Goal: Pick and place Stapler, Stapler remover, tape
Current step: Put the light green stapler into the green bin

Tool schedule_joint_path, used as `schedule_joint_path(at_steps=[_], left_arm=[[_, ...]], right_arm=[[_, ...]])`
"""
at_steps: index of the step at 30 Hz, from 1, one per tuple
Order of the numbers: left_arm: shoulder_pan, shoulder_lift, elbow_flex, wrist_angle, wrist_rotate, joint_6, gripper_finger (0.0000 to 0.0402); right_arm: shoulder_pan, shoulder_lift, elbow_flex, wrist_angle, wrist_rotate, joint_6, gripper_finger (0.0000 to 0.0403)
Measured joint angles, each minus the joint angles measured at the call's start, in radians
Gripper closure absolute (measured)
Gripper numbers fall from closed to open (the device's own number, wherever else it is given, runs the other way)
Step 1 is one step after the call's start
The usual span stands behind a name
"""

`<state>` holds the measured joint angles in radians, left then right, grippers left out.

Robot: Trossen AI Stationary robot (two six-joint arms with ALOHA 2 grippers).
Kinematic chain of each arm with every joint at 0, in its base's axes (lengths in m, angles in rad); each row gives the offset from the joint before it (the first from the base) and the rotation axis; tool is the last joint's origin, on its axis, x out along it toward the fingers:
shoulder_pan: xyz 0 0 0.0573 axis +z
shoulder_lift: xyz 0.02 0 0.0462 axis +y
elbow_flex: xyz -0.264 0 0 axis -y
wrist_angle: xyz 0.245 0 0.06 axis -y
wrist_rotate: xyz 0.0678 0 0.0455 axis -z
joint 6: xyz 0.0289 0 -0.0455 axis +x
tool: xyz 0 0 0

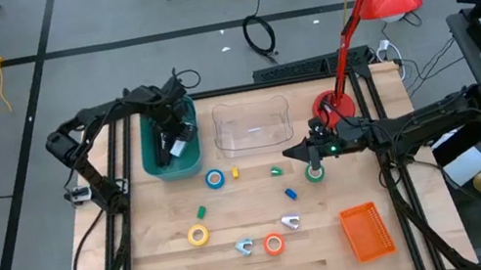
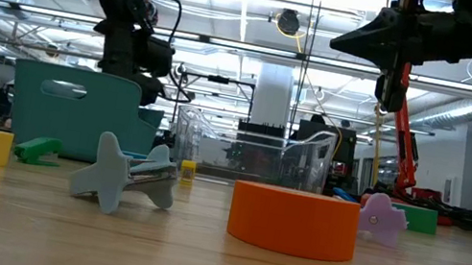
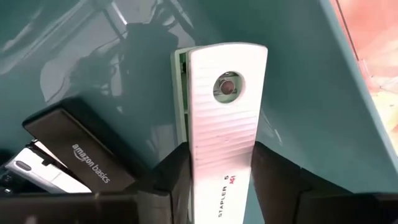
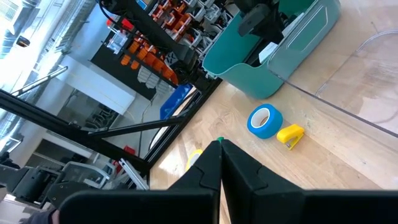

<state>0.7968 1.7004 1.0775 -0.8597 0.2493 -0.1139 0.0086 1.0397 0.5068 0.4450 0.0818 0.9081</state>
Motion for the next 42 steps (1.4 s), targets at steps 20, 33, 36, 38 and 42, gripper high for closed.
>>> schedule_joint_path(at_steps=[20,33,36,38,42], left_arm=[[-0.008,-0.024,0.0,-0.012,-0.122,-0.083,0.0261],[-0.105,-0.089,-0.002,-0.014,-0.352,-0.131,0.0261],[-0.129,-0.09,-0.001,-0.032,-0.389,-0.154,0.0261],[-0.145,-0.09,-0.001,-0.043,-0.405,-0.16,0.0261],[-0.175,-0.09,-0.001,-0.065,-0.418,-0.177,0.0261]], right_arm=[[0.0,0.0,0.0,0.0,0.0,0.0,0.0403],[-0.002,0.0,0.0,0.0,0.003,-0.003,0.0403],[-0.002,0.0,0.0,0.0,0.003,-0.003,0.0403],[-0.003,0.0,0.0,0.0,0.002,-0.003,0.0403],[-0.003,0.0,0.0,0.0,0.001,-0.003,0.0403]])
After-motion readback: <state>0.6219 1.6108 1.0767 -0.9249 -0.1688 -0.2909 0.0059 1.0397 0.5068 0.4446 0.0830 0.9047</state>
